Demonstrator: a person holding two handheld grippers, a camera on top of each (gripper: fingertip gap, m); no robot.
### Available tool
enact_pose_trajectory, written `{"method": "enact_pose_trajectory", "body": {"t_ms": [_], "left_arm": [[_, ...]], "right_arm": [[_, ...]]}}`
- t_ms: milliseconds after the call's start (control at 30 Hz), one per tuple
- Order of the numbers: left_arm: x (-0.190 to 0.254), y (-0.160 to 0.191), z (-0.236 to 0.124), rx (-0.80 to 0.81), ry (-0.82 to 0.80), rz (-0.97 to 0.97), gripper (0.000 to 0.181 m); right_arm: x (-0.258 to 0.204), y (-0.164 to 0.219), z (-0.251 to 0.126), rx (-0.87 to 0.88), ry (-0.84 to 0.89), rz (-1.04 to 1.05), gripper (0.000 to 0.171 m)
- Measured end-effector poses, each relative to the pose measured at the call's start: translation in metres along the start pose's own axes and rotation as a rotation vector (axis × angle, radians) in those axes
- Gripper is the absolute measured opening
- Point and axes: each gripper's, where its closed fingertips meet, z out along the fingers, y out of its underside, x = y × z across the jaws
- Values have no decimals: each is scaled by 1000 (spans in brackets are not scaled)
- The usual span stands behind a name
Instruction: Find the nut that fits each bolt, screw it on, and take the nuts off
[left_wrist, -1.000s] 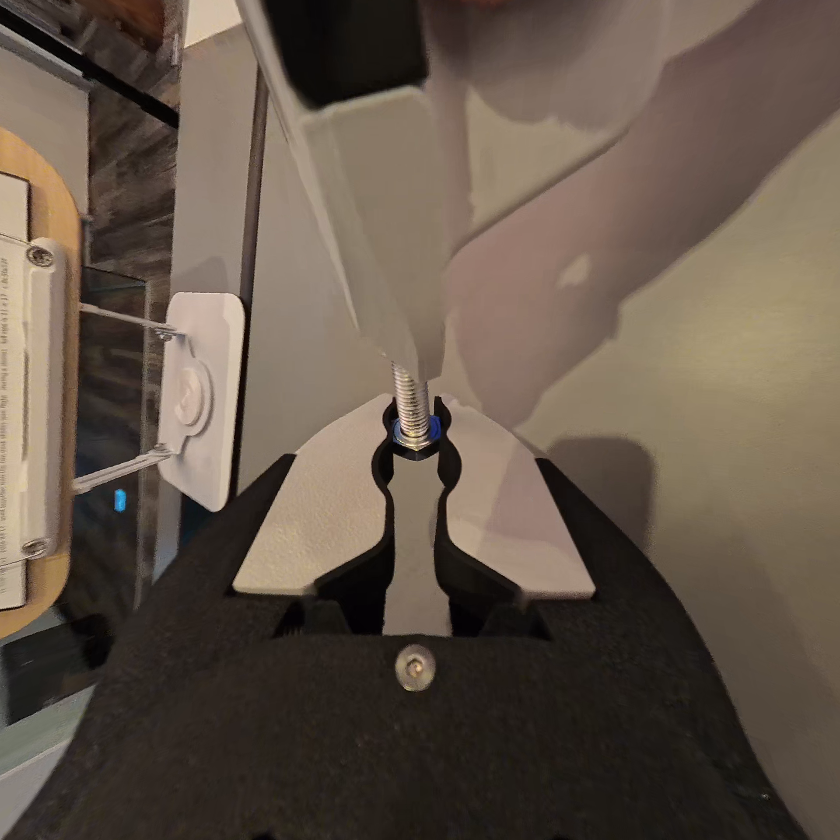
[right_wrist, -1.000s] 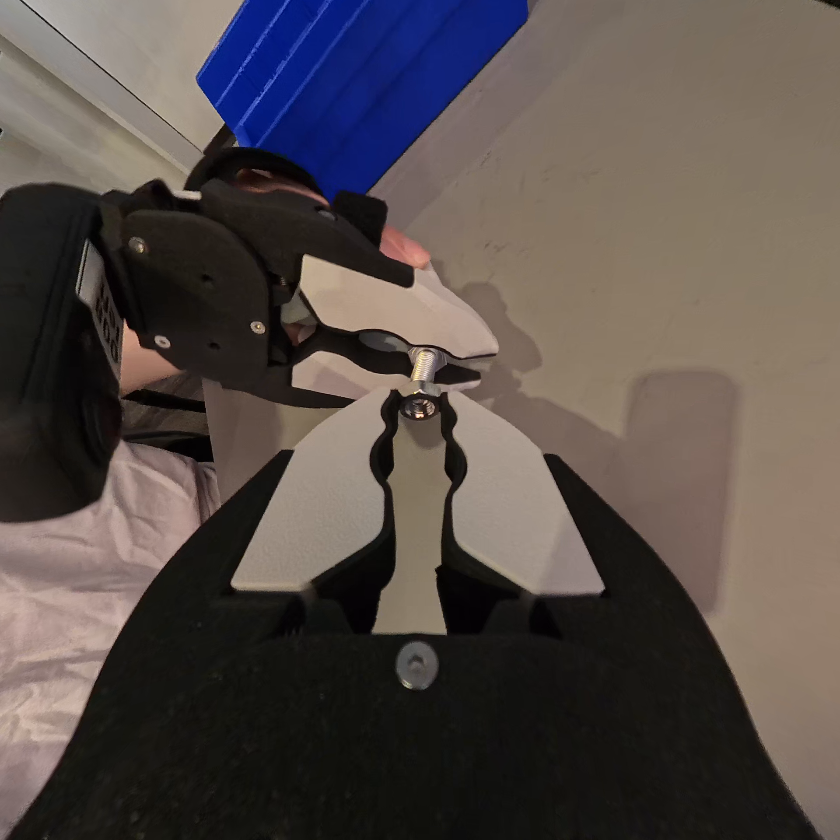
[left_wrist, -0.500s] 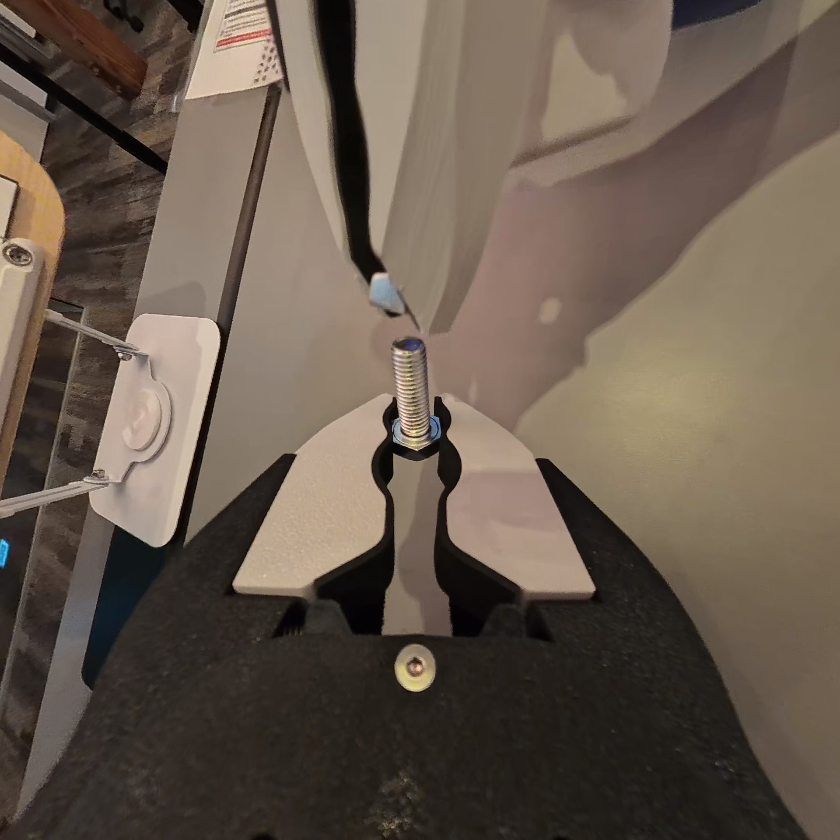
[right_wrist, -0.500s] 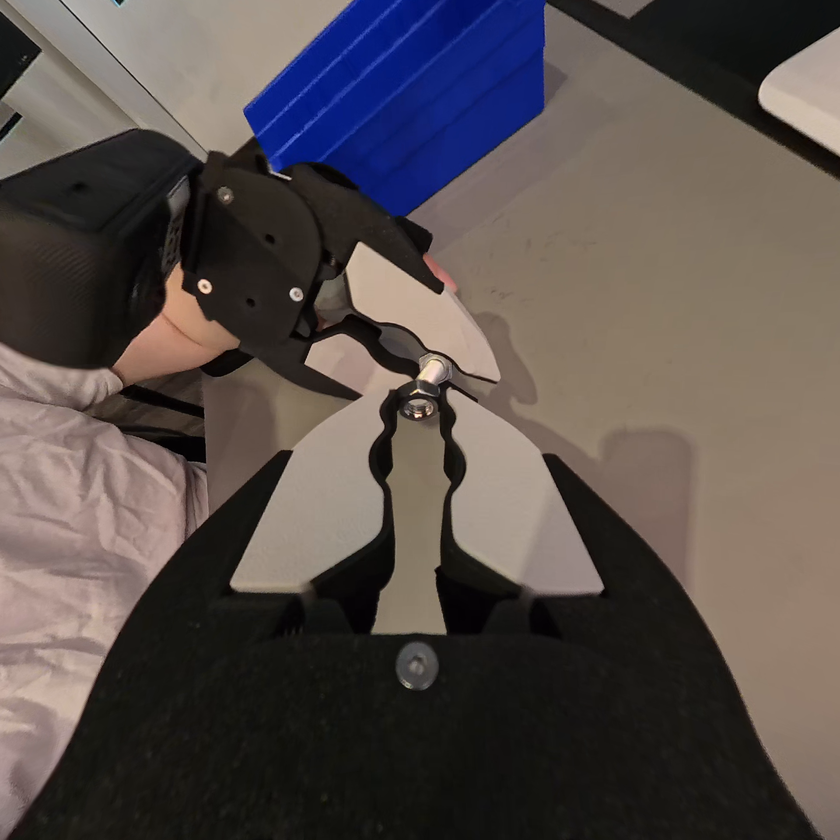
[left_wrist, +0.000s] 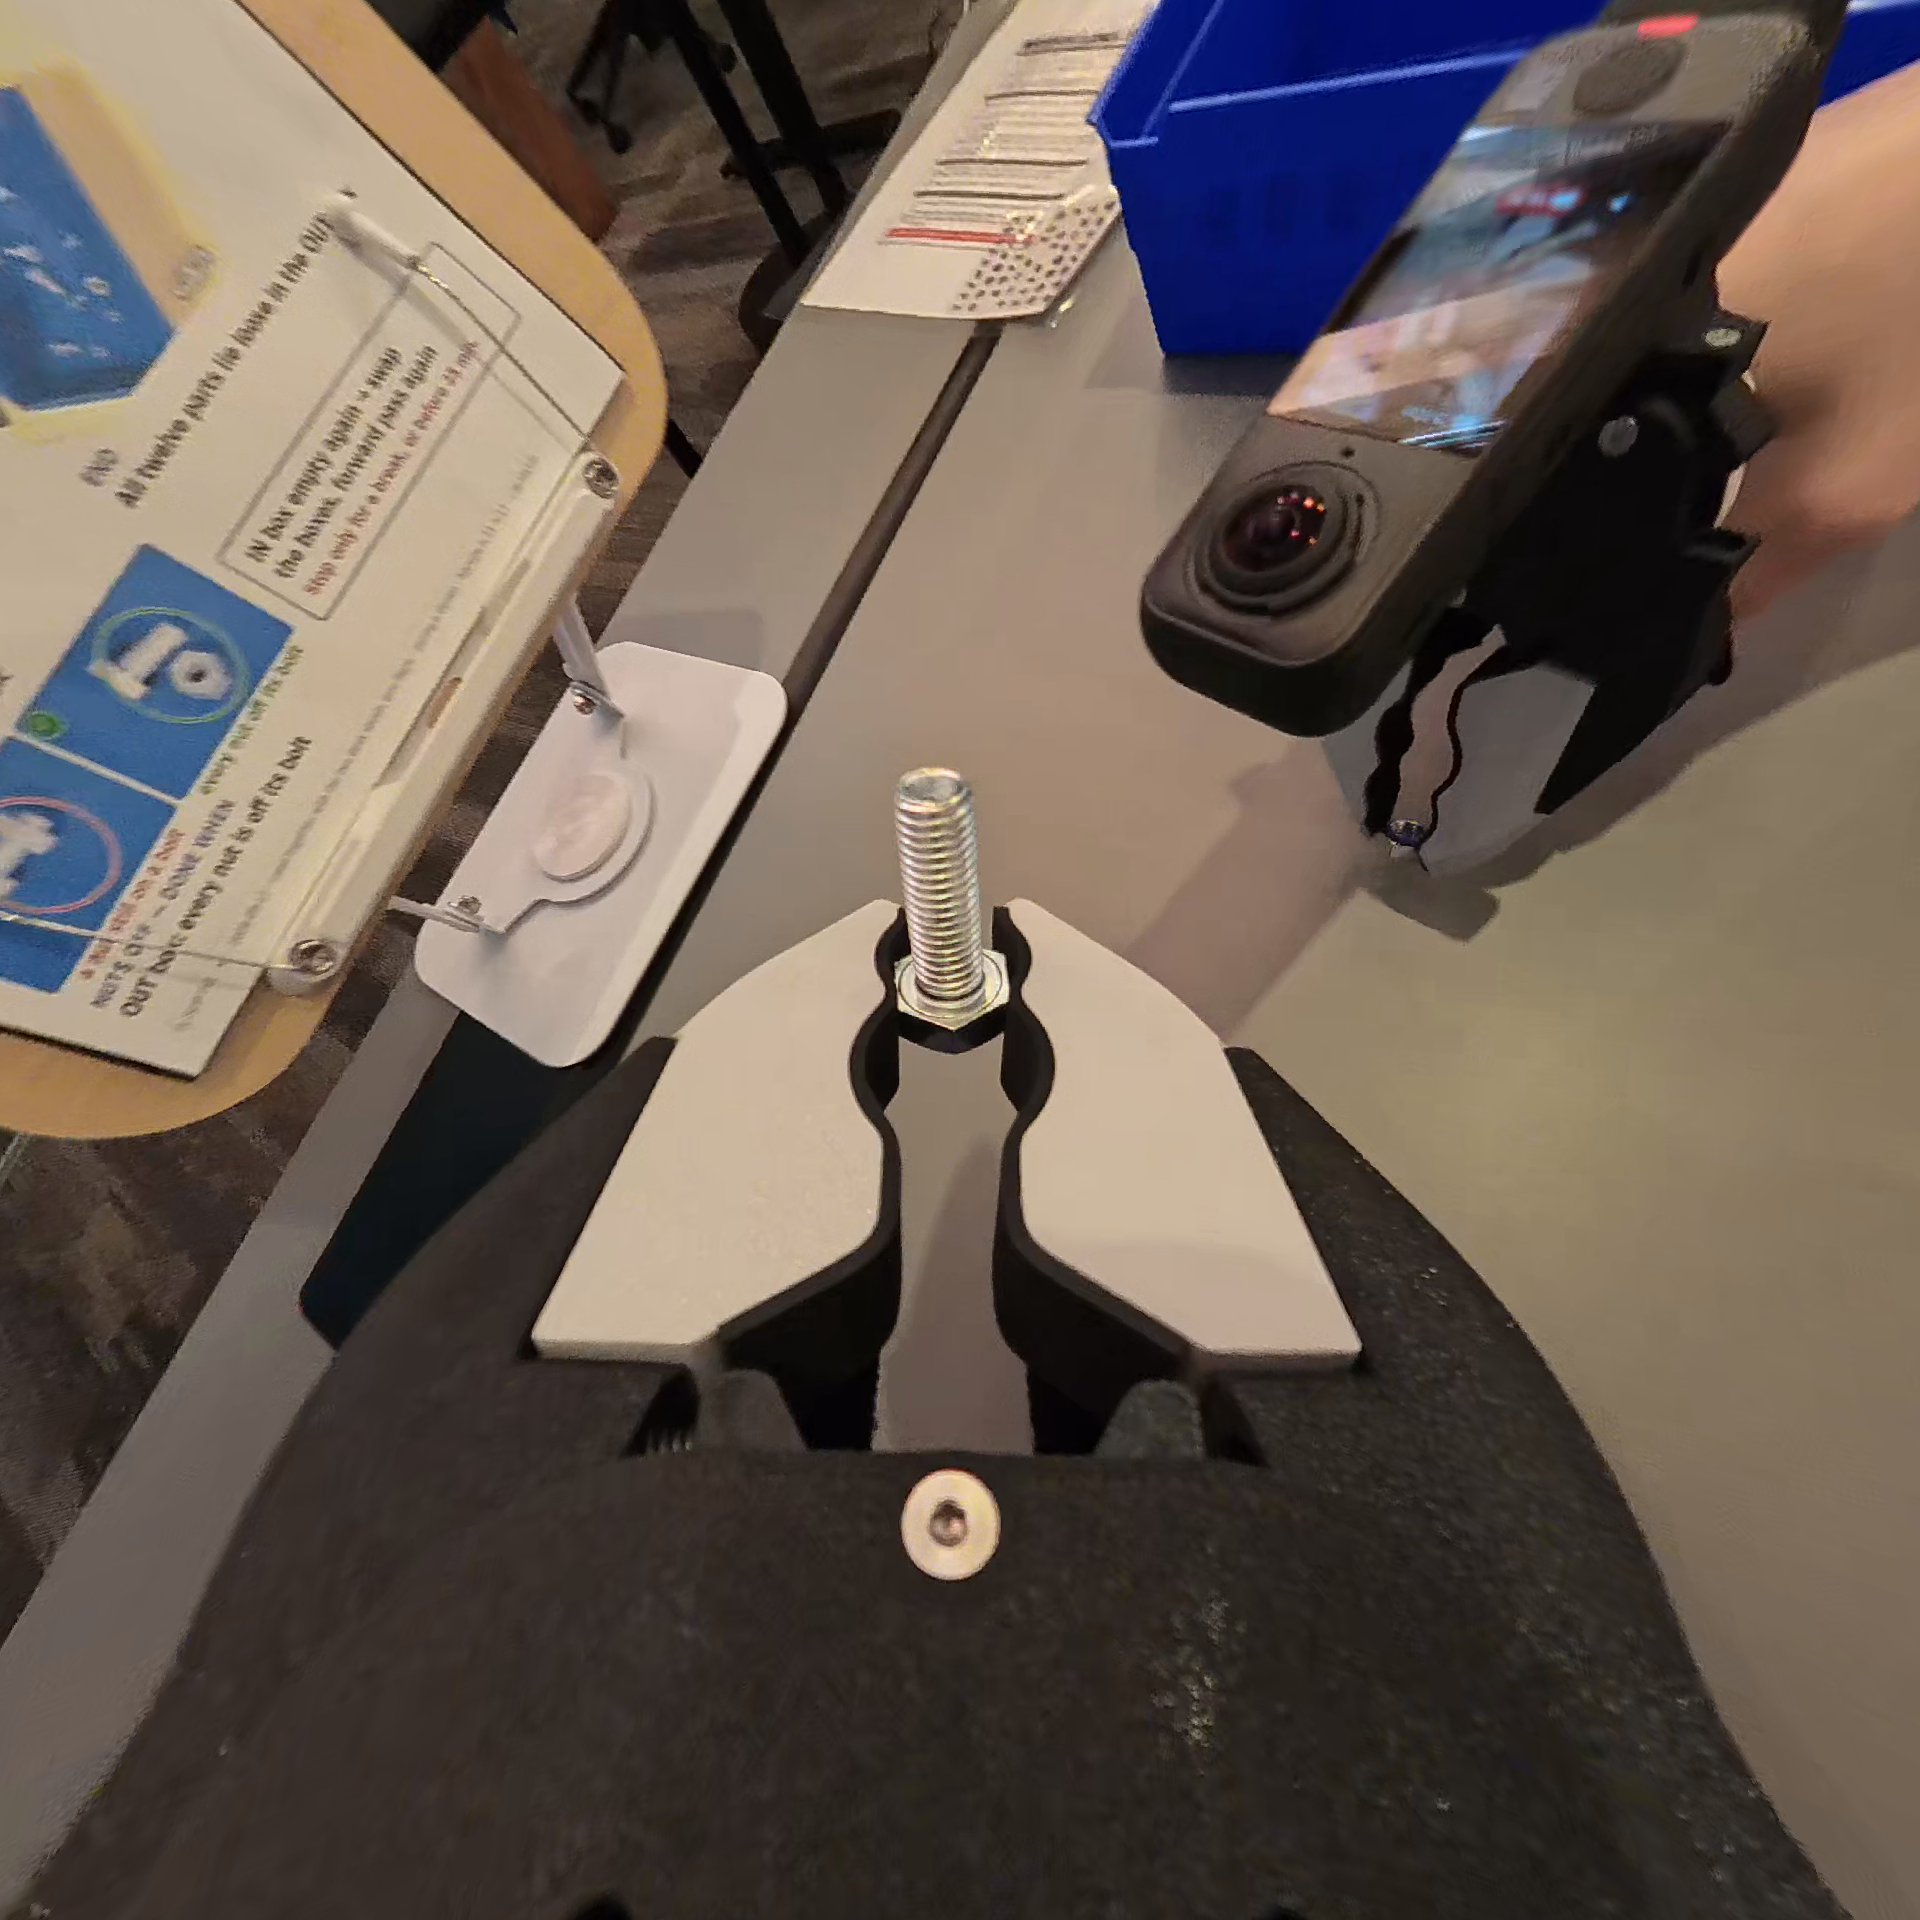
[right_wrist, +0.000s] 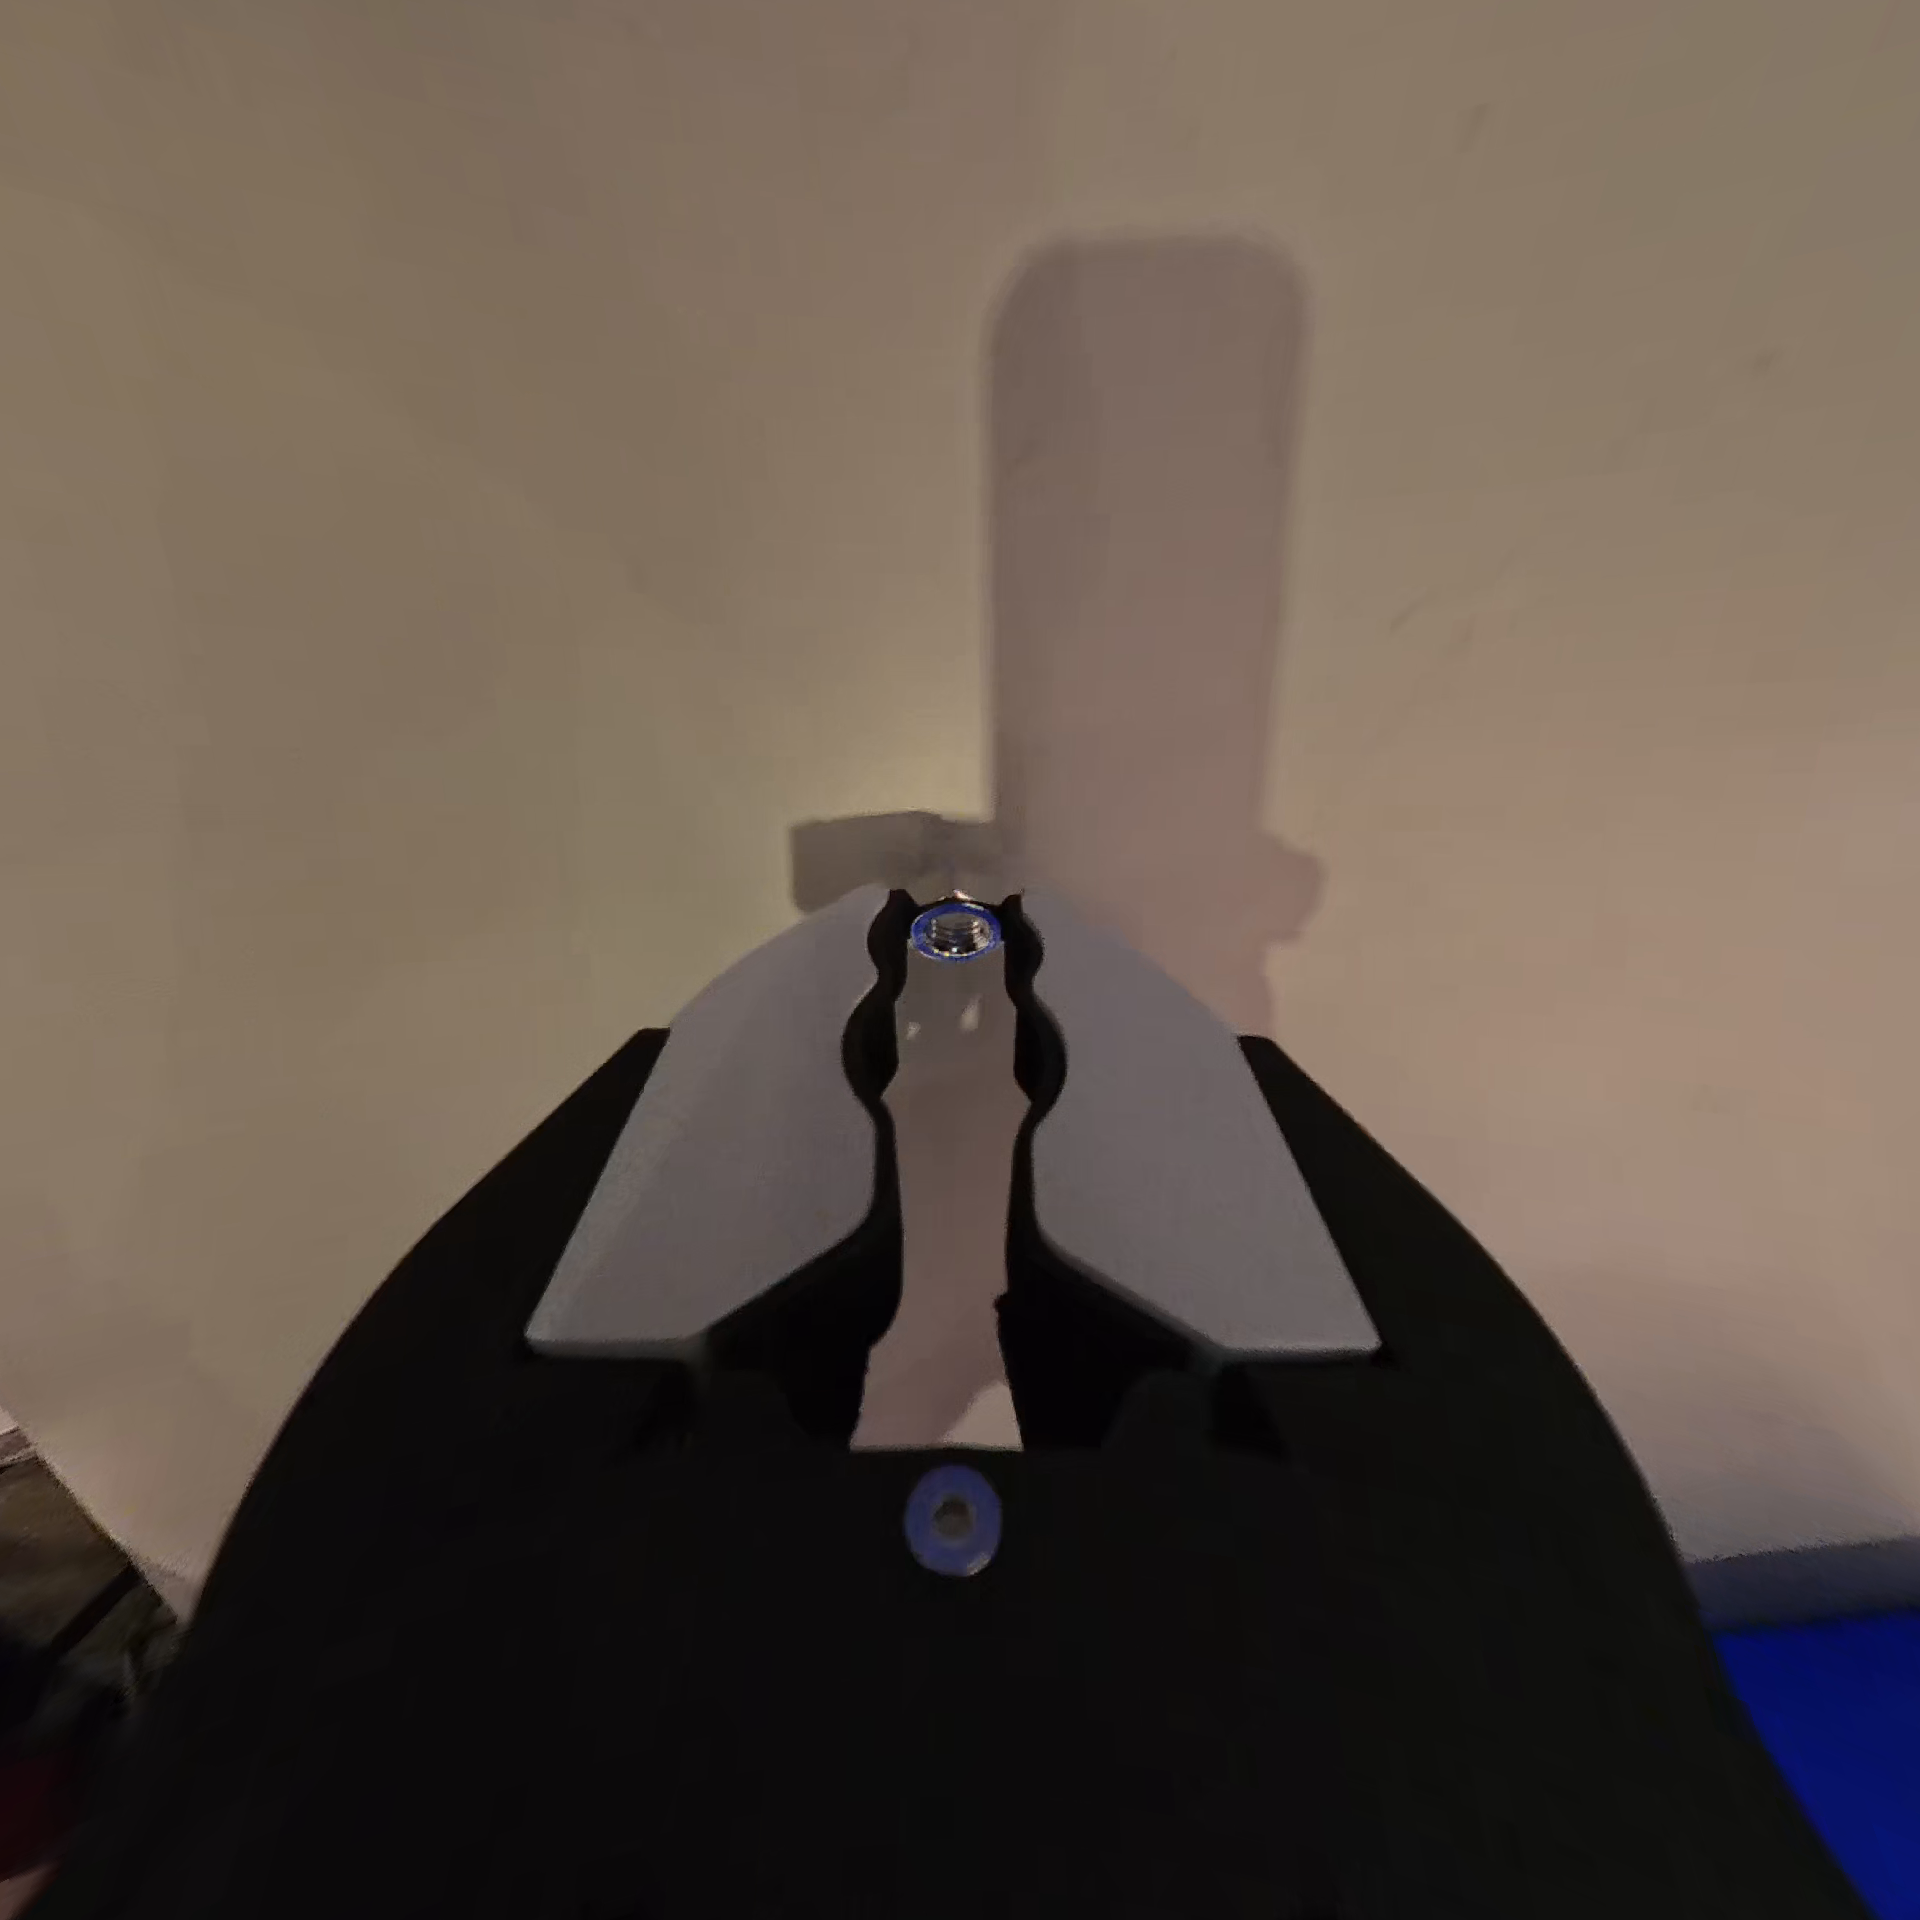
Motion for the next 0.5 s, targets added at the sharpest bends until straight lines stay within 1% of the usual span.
{"method": "enact_pose_trajectory", "body": {"t_ms": [233, 367, 400, 500], "left_arm": [[-12, 3, -11, -20, -48, 16, 14], [-12, 1, -14, -5, -34, -1, 14], [-12, 1, -14, -5, -34, -2, 14], [-14, 1, -16, -6, -35, -5, 14]], "right_arm": [[1, 4, 8, -59, 51, -79, 17], [-4, -3, 11, -31, 43, -114, 18], [-5, -4, 10, -24, 34, -128, 21], [-6, -6, -1, 34, 10, -183, 25]]}}
